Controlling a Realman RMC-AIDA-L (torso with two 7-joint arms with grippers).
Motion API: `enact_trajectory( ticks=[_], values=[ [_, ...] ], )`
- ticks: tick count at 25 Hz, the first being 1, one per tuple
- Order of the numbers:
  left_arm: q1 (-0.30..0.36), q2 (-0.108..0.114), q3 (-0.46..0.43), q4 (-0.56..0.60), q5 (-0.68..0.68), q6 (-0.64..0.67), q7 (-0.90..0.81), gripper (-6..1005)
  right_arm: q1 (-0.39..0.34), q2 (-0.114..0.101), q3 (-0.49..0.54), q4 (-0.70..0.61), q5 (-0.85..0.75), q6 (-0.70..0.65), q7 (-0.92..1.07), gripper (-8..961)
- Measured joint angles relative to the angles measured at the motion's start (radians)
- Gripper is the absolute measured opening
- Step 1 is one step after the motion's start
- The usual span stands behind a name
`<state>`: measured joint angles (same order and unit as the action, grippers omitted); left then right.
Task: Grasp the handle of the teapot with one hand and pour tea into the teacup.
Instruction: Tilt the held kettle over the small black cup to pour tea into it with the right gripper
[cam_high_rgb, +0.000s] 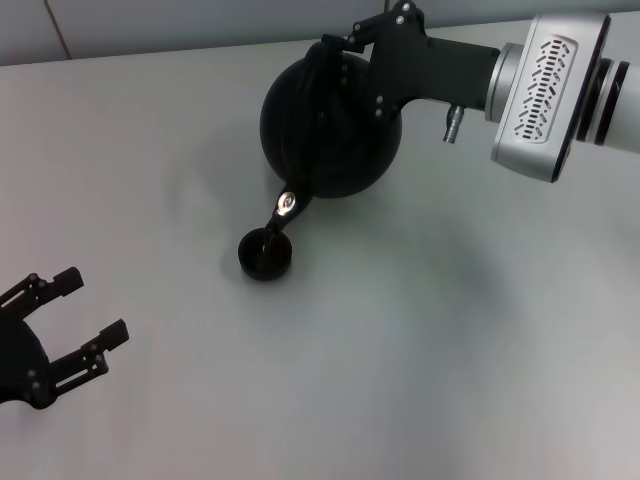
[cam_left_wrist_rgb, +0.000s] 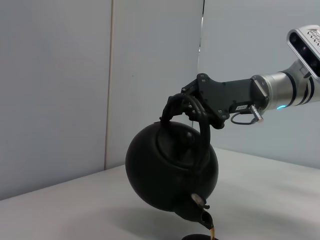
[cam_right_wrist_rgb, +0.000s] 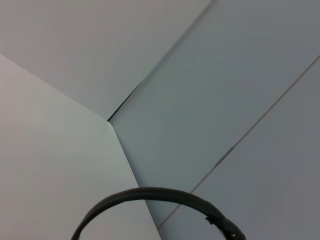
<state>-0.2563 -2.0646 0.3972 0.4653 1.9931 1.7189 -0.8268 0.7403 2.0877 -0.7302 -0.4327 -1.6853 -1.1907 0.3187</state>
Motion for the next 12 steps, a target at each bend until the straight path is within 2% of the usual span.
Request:
enact_trajectory(
  ticks=[12],
  values=[
    [0.002,0.0,0.0,-0.01,-0.002,0.002,0.002,812,-0.001,0.0,-0.012,-0.003,0.003,0.002,0.007,66]
  ],
)
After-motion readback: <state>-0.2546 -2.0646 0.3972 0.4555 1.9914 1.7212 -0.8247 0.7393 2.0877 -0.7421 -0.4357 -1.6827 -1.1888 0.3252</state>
